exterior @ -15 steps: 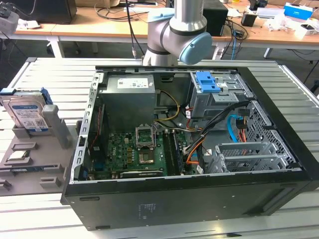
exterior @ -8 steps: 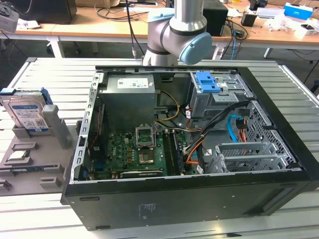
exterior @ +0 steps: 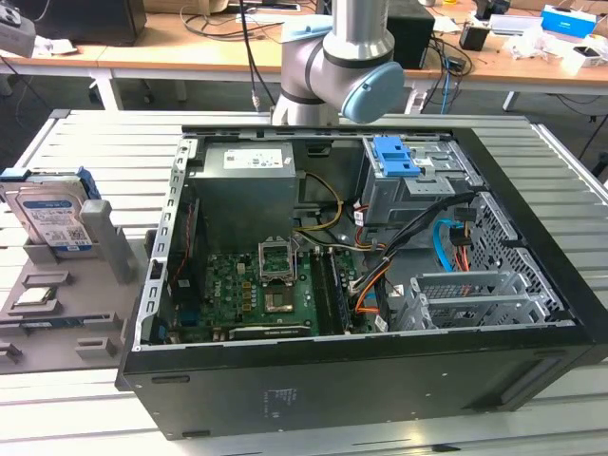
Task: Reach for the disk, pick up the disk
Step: 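Pick up the disk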
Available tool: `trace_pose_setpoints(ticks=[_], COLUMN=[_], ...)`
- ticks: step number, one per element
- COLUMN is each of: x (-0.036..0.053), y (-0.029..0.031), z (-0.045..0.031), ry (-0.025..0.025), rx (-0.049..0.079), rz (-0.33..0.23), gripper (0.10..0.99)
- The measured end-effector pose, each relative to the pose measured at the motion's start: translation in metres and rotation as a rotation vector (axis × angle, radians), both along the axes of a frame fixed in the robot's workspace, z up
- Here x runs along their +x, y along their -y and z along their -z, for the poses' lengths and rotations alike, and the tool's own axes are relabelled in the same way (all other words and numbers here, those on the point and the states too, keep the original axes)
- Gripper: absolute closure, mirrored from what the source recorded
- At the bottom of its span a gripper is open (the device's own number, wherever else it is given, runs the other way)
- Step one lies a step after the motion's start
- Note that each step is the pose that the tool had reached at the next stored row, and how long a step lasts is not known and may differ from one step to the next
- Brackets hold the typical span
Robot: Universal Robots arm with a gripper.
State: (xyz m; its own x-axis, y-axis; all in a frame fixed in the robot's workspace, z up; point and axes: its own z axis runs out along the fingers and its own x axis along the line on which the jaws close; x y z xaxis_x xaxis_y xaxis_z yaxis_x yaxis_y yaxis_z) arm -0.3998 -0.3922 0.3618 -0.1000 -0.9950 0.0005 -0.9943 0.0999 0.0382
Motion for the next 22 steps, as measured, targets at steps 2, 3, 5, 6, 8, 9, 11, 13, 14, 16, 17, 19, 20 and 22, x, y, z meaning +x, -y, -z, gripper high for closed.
trace_pose_setpoints(ticks=[2, 3, 5, 6, 8, 9, 11, 13, 14, 16, 17, 19, 20, 22], x=[0.0000, 0.0000, 0.0000, 0.0000, 0.0000, 0.0000, 0.0000, 0.0000, 0.0000, 0.0000, 0.0000, 0.0000, 0.0000, 0.0000], y=[0.0000, 0.0000, 0.0000, 0.0000, 0.0000, 0.0000, 0.0000, 0.0000, 0.0000, 0.0000, 0.0000, -0.0038, -0.0087, -0.0195], z=[0.0000, 0.0000, 0.0000, 0.0000, 0.0000, 0.0000, 0.0000, 0.0000, 0.0000, 0.0000, 0.0000, 0.0000, 0.0000, 0.0000], ry=[-0.0001, 0.0000, 0.0000, 0.0000, -0.0001, 0.0000, 0.0000, 0.0000, 0.0000, 0.0000, 0.0000, -0.0001, 0.0000, 0.0000], rx=[0.000, 0.000, 0.000, 0.000, 0.000, 0.000, 0.000, 0.000, 0.000, 0.000, 0.000, 0.000, 0.000, 0.000], rz=[-0.001, -0.001, -0.002, -0.002, -0.002, -0.003, -0.004, -0.004, -0.005, -0.006, -0.006, -0.006, -0.006, -0.006], gripper=[0.980, 0.980, 0.980, 0.980, 0.980, 0.918, 0.792, 0.667, 0.667, 0.541, 0.541, 0.541, 0.541, 0.541])
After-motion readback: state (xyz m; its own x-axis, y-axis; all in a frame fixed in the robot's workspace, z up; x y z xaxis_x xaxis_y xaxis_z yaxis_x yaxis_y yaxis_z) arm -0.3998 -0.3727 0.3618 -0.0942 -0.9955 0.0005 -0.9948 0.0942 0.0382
